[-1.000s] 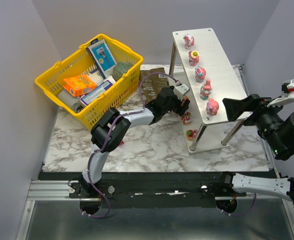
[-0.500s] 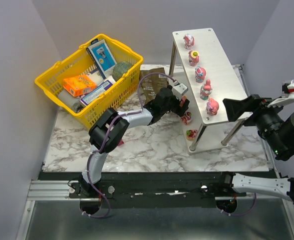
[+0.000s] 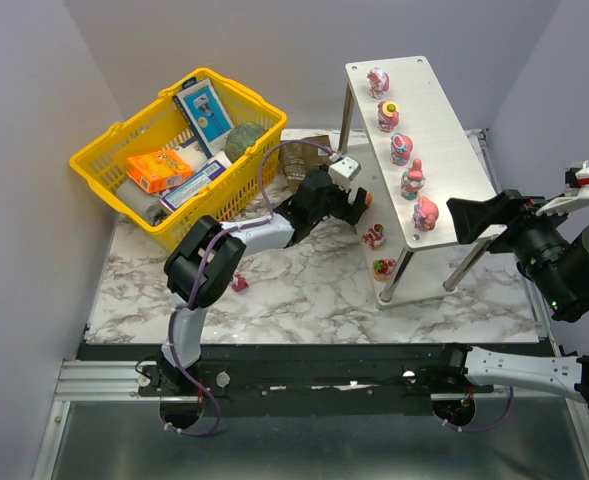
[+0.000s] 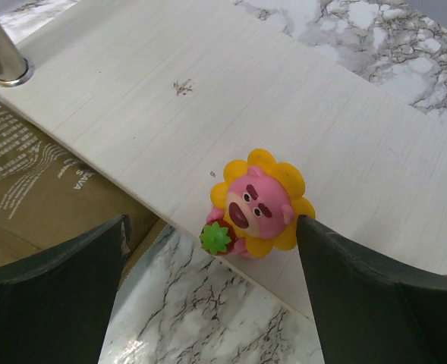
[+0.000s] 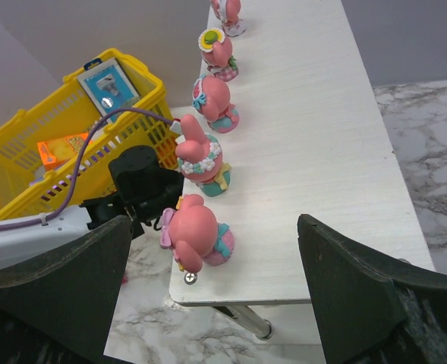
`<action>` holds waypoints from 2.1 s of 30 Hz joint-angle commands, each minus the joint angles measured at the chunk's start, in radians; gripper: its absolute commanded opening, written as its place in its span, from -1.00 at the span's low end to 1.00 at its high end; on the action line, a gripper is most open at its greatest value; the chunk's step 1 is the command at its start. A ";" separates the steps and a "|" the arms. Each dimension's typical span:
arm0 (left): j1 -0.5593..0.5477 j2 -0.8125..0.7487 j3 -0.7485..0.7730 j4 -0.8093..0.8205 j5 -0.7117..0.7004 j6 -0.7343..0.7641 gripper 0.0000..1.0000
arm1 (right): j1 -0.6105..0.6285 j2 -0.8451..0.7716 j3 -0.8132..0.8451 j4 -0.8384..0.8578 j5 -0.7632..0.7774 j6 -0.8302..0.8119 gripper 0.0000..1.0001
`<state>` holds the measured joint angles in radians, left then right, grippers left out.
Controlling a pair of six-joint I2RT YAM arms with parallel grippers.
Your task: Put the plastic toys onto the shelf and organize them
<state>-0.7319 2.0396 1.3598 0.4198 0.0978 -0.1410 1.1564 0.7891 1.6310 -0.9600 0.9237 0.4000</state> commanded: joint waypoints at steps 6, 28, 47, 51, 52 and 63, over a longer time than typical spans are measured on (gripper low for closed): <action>0.031 -0.108 -0.114 0.042 0.074 -0.080 0.86 | -0.003 -0.022 -0.026 0.007 0.026 0.008 0.93; 0.066 0.011 -0.042 -0.033 0.088 -0.169 0.48 | -0.004 -0.053 -0.043 0.018 0.033 0.011 0.93; 0.068 0.065 0.010 -0.041 0.132 -0.177 0.46 | -0.003 -0.048 -0.043 0.032 0.067 -0.018 0.93; 0.066 0.071 0.022 -0.042 0.141 -0.177 0.45 | -0.003 -0.047 -0.045 0.037 0.069 -0.026 0.93; 0.066 0.073 0.024 -0.042 0.148 -0.180 0.45 | -0.003 -0.047 -0.045 0.038 0.070 -0.027 0.93; 0.065 0.074 0.015 -0.036 0.158 -0.186 0.43 | -0.003 -0.045 -0.054 0.053 0.075 -0.036 0.93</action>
<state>-0.6651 2.0987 1.3594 0.3653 0.2329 -0.3202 1.1564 0.7464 1.5909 -0.9344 0.9615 0.3725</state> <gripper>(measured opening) 0.721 0.967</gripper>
